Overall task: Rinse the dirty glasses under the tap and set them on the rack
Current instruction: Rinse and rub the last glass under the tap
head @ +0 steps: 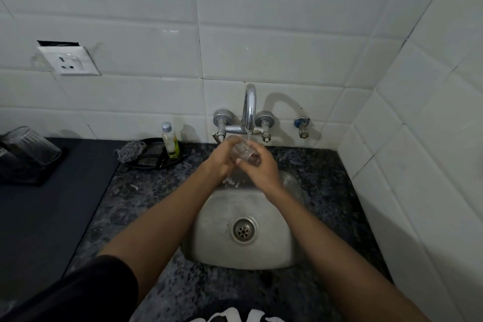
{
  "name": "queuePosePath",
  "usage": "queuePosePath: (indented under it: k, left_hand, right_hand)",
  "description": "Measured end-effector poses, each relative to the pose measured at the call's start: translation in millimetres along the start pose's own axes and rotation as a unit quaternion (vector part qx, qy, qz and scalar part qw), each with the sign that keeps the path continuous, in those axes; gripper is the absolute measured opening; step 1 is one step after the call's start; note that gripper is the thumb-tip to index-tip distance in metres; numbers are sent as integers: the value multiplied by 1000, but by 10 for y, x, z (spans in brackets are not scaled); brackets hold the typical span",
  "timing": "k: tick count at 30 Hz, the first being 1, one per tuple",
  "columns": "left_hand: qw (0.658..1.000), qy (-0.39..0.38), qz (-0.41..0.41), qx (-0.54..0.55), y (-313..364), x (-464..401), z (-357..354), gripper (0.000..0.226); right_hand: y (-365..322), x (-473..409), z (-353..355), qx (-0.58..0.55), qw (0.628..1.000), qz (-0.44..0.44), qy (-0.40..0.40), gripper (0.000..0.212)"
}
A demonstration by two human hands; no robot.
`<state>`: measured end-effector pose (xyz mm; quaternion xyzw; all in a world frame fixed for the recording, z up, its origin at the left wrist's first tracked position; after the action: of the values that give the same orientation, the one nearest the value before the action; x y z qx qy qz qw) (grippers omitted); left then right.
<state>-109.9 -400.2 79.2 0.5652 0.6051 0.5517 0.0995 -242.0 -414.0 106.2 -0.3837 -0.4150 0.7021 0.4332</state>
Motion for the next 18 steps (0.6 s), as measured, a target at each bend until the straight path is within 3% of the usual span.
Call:
queuePosePath:
  k: [2,5,7,9,11,13,16,18]
  left_hand:
    - [1000,-21,7,7,-21,9,-13,23]
    - [998,-29,40,-25,-21,67,-60,31]
    - [998,-32,50,-34,4,108,-94,31]
    - [999,-35,25,-20,41,125,-114,27]
    - [999,-47,4,13,46,148,-147,27]
    - [998,-56,4,35,26,165,-146,31]
    - [998,-62,12,12,35,163,-138,38]
    - [998,-51,37,-15,28,131,-110,37]
  right_hand:
    - [-33,1,52,16,1000,22,13,62]
    - [-237,141,78,177,961,210,-20,59]
    - [-258,191,34,230,934,270,-44,56]
    - [-223,154,42,161,961,222,-21,53]
    - [-158,73,61,46,994,101,10,53]
    - [-87,-10,62,-16,1000,15,22,54]
    - [-207,-26,115,98,986,134,14,54]
    - [-303,48,61,196,946,256,-31,55]
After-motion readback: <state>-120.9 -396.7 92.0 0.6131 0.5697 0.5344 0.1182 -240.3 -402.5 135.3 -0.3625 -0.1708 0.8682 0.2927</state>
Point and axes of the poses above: each hand's wrist, its own x-axis away from the middle knuckle, its own z-axis out of the back of the hand, y = z × x, the point moved 6 cm from there along -x, towards the middle knuckle, and after that the axes turned 7 degrees about y, right-handed, at the moved point
